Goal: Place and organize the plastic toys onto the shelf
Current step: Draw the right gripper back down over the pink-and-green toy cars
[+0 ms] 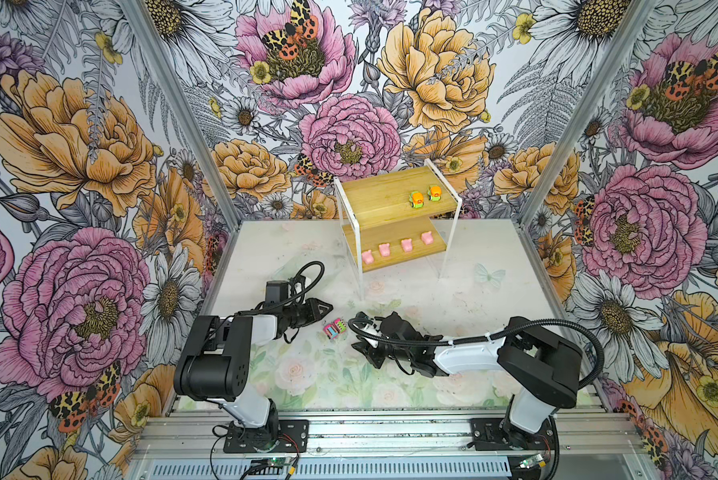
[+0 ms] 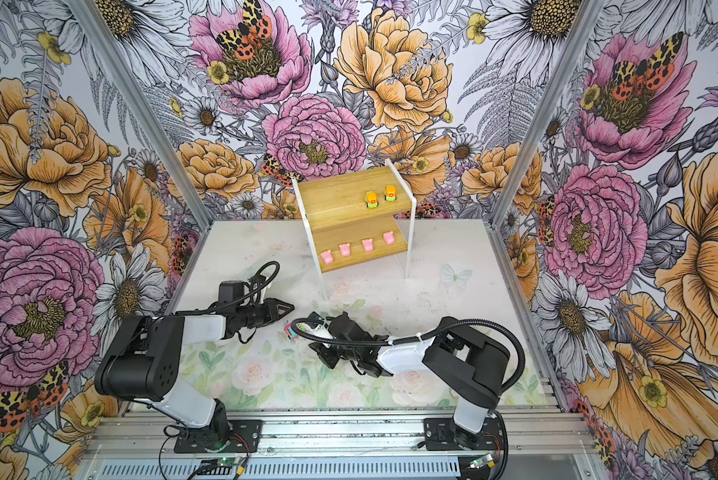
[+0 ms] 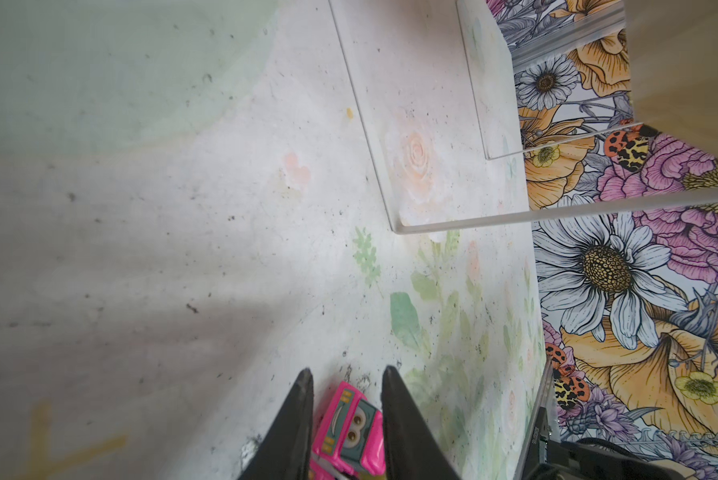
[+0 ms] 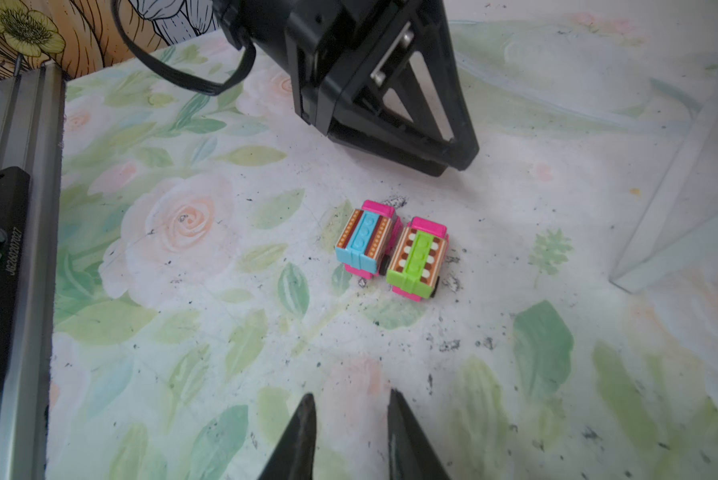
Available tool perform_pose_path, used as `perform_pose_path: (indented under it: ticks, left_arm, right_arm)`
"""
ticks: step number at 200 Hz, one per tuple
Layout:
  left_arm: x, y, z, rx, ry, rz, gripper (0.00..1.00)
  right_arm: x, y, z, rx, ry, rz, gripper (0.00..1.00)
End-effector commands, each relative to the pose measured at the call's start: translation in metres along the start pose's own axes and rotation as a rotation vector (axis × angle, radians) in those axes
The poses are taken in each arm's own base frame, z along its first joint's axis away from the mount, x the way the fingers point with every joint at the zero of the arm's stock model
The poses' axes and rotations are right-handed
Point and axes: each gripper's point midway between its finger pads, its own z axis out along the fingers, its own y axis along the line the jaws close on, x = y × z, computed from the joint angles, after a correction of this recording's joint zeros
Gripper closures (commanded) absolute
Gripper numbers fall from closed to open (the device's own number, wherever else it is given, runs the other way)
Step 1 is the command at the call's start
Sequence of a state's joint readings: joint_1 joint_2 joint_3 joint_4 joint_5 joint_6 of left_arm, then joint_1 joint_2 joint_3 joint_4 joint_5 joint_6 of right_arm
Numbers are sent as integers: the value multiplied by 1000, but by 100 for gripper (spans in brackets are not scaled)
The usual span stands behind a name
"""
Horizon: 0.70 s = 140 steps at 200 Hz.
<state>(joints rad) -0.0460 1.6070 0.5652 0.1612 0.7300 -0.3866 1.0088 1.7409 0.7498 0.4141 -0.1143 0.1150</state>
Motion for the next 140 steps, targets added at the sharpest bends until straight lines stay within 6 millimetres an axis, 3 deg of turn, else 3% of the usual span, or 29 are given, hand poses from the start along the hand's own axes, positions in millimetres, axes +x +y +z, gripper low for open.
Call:
perform_pose_path:
  ticks: [1, 54, 140]
  left_arm:
    - [-3, -4, 5, 17, 11, 14, 70]
    - [3, -8, 13, 18, 56, 29, 72]
    - [9, -11, 22, 27, 103, 39, 73]
  right_arm:
    - [-26, 0, 11, 5, -70, 4, 71]
    - [-25, -12, 32, 50, -35, 19, 71]
    - [-19, -34, 38, 111, -13, 62, 60]
